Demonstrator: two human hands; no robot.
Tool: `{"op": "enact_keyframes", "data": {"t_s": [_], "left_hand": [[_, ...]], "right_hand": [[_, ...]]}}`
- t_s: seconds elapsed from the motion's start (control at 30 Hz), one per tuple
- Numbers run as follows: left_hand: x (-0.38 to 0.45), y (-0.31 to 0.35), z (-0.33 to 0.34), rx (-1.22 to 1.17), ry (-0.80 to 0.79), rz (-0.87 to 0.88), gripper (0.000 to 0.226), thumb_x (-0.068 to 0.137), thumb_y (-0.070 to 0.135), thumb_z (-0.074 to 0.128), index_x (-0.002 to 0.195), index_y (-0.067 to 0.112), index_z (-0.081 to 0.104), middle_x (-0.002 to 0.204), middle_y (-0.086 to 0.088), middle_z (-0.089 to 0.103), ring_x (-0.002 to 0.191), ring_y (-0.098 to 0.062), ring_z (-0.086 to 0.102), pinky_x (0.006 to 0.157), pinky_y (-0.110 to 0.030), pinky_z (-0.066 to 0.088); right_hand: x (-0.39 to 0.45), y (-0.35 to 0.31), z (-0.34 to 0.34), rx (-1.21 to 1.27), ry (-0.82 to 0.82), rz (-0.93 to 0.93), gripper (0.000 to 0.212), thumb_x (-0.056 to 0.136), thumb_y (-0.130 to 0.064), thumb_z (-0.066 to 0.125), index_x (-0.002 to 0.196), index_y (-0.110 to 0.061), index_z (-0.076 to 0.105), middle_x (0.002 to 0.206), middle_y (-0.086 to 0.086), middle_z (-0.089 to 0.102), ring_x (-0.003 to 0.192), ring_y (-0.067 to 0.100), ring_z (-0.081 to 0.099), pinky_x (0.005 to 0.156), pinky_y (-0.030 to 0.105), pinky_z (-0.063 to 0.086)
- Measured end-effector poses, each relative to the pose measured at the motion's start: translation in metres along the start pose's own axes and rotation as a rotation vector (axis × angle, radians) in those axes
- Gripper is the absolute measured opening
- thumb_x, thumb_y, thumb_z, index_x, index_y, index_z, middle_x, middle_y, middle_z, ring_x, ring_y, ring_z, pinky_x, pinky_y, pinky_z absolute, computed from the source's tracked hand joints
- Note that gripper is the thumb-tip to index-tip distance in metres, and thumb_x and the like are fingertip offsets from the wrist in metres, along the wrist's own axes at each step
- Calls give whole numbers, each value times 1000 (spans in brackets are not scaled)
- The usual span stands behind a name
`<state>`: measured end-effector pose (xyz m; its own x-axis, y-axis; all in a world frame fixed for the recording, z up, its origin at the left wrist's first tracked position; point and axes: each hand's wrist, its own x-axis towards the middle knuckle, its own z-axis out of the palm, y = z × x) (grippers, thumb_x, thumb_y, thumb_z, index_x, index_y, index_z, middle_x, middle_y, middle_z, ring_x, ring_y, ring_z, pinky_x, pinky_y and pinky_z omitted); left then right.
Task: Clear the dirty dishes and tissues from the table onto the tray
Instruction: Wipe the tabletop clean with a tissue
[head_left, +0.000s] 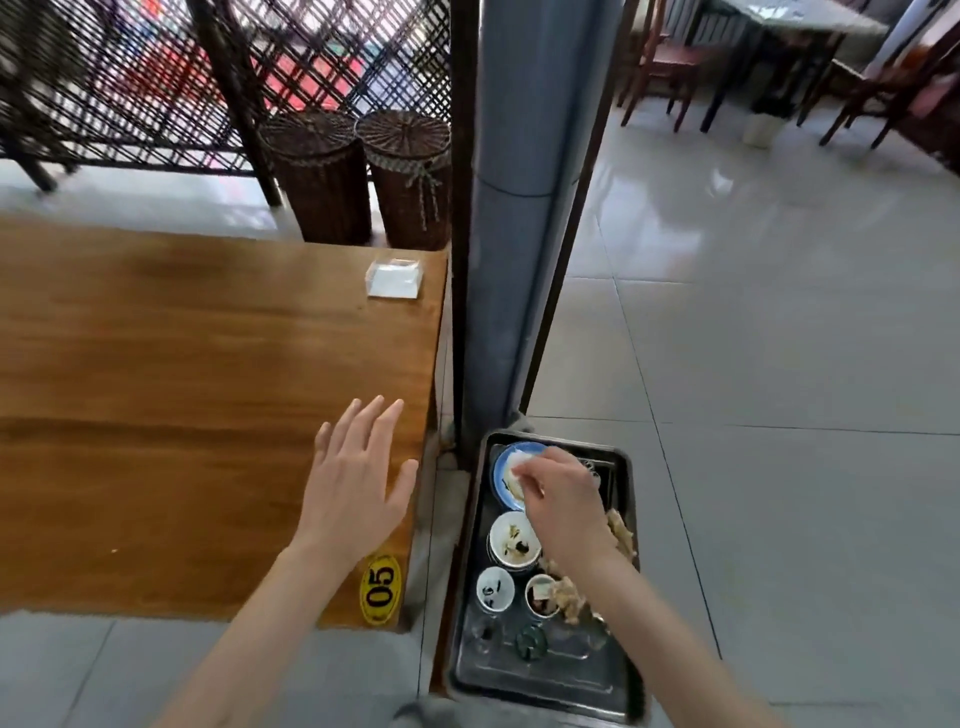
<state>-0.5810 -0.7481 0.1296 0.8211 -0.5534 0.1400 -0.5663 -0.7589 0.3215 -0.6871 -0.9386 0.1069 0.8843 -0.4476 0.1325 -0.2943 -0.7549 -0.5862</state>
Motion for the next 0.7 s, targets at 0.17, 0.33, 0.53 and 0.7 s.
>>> {"op": "enact_keyframes", "data": {"t_s": [0.17, 0.33, 0.53, 0.7], "left_hand": [[41, -24, 11, 12, 23, -74, 59, 93, 39, 48, 146, 21, 29, 151, -3, 32, 143, -20, 18, 115, -40, 9], [84, -74, 12, -7, 27, -103, 57, 94, 38, 47, 145, 20, 32, 151, -3, 33, 144, -21, 18, 116, -43, 12], [158, -150, 28, -2, -6, -110, 55, 92, 38, 51, 142, 19, 38, 149, -4, 36, 142, -23, 23, 115, -44, 12], [207, -213, 60, 65, -75, -69, 55, 92, 40, 49, 143, 22, 36, 150, -3, 36, 142, -23, 25, 113, -41, 11]], "right_hand": [[63, -9, 26, -7, -44, -114, 13, 83, -2, 64, 89, -8, 74, 83, 4, 65, 76, 17, 57, 67, 20, 43], [119, -31, 66, -29, -63, -137, 13, 83, -1, 63, 88, -6, 74, 80, 6, 63, 74, 19, 57, 65, 18, 38], [193, -65, 135, -57, -66, -58, 16, 89, -9, 59, 97, -14, 73, 87, -2, 64, 81, 10, 55, 65, 15, 41], [251, -86, 191, -61, -57, -12, 17, 90, -13, 60, 101, -14, 72, 95, 0, 66, 88, 12, 58, 73, 18, 46]]}}
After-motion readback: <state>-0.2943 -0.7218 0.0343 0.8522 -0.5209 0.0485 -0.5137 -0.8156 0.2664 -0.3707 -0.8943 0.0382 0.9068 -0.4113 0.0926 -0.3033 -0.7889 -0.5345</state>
